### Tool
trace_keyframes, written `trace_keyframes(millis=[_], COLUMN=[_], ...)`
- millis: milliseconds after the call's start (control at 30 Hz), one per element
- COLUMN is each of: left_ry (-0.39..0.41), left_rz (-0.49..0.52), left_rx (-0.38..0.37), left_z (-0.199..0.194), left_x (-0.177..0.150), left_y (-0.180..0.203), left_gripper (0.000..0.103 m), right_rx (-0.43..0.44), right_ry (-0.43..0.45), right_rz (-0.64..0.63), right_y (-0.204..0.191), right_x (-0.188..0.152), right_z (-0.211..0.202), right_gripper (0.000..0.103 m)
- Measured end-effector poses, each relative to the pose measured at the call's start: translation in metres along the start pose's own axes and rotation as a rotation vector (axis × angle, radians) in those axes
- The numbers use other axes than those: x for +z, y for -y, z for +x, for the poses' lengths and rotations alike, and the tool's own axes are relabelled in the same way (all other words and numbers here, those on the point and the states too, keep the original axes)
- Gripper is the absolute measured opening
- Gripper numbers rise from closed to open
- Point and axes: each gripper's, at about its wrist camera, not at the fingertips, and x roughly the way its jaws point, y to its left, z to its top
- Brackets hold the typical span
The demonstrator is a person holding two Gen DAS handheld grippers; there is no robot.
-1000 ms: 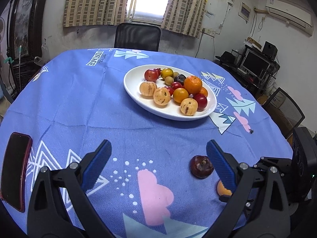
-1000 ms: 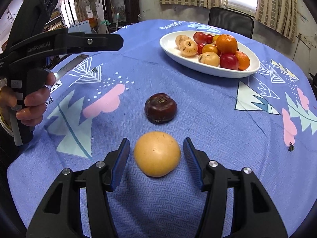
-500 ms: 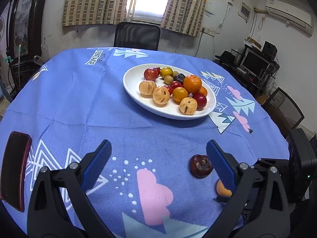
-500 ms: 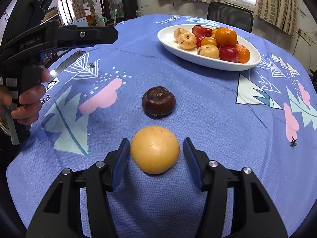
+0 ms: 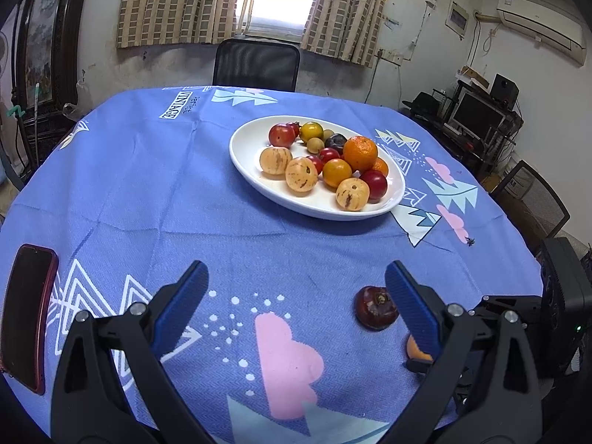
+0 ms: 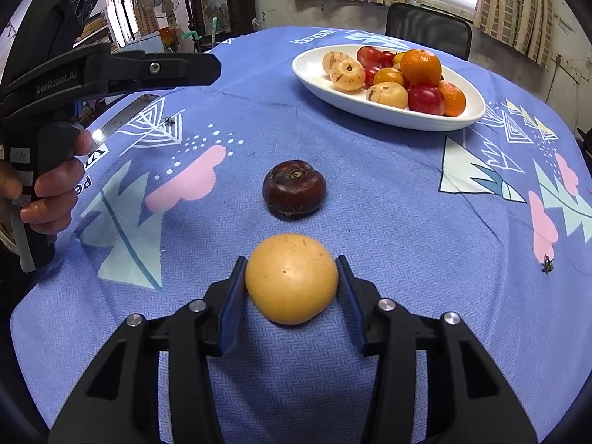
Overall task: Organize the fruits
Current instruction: 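Grasp the pale yellow fruit with the right tool while the left tool grasps the dark plum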
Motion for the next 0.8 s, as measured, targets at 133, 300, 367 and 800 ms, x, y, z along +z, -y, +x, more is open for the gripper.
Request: trace_keyframes(millis=[133, 300, 367, 800], left_ry=[-0.002, -0.023, -0.043, -0.177], left_rz=[-0.002, 0.056, 0.085, 0.23], left_rx=[-0.013, -0.062, -0.102, -0.13], left_z=[0.001, 0.004, 0.007, 0.038], left_x=[-0.001, -0.005, -0.008, -0.024], left_y=[0.001, 0.016, 0.025, 0.074], left_gripper=[0.098, 0.098, 0.098, 0.095], right_rx=[0.035, 0.01, -0.006, -0.034], right_ry=[0.018, 0.102, 0.125, 0.179], right_rz=[0.082, 0.216, 0.254, 0.344], right_y=[0.015, 0.046, 0.056, 0.076], right_x=[0.002, 0.005, 0.005, 0.004], right_z=[-0.007, -0.029, -0.037, -0.058], right_gripper=[0.047, 0.047, 0.047, 0.047])
